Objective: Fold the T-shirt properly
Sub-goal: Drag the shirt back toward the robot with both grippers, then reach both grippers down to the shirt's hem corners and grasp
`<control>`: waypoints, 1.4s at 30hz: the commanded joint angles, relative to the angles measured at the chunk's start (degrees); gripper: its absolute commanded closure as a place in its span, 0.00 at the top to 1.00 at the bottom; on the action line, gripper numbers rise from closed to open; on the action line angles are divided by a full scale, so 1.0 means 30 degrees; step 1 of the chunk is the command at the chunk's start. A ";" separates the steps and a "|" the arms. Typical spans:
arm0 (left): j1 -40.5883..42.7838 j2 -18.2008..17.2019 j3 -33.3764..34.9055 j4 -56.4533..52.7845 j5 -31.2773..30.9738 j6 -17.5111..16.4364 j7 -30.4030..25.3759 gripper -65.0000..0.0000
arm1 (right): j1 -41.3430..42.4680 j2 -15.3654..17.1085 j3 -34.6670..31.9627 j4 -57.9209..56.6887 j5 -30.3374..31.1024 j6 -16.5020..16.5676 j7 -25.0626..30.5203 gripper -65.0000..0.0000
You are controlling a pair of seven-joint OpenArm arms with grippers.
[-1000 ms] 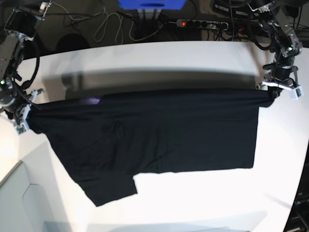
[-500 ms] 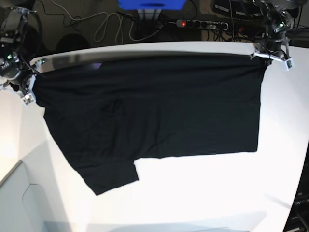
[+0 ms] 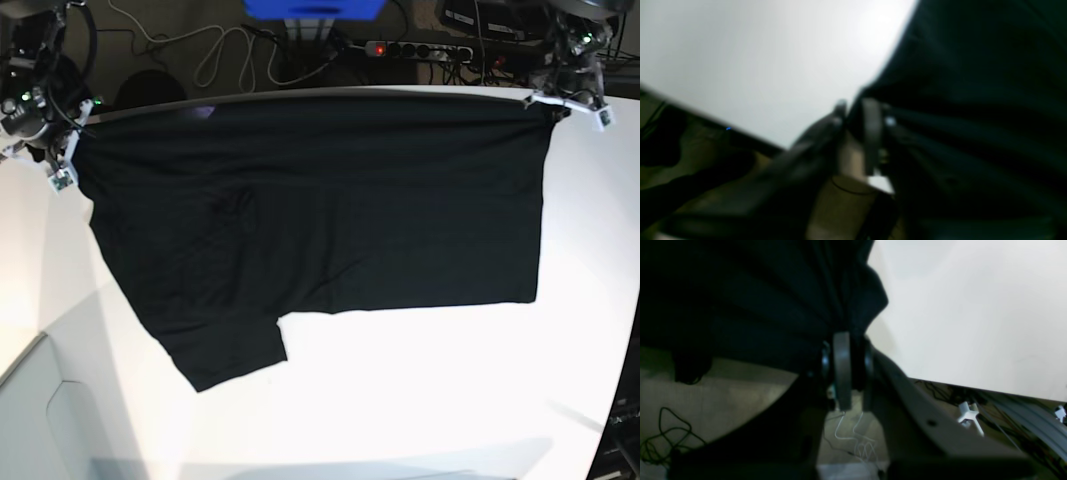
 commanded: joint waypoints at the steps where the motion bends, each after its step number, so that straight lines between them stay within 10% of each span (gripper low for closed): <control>1: 0.0204 -0.0292 -0.0356 0.0328 0.0056 0.0246 -0.0433 0.30 | 0.0032 0.0361 0.0228 0.0308 -0.0412 0.0212 0.0017 0.10; 10: 0.0204 -0.0292 -0.0824 0.1618 0.0056 0.0246 -0.0463 0.35 | 0.0032 0.0274 0.1019 0.0864 -0.0412 0.0212 0.0017 0.60; 28: -0.4104 -0.0292 -0.1498 0.3816 0.0261 0.0246 -0.0433 0.49 | 0.5776 -0.0254 -0.1061 0.1831 -0.0412 0.0212 0.0017 0.61; 35: -0.7386 -0.2637 0.1637 -0.0170 0.0320 0.0275 -0.0580 0.49 | 1.1168 -0.0342 -0.2878 -0.4440 -0.0412 0.0154 0.0398 0.61; 42: -1.1517 -0.4190 0.4333 -0.5532 0.2107 0.0275 -0.0844 0.49 | 1.4626 -0.0342 -0.4256 -1.3290 -0.0441 0.0095 0.5702 0.61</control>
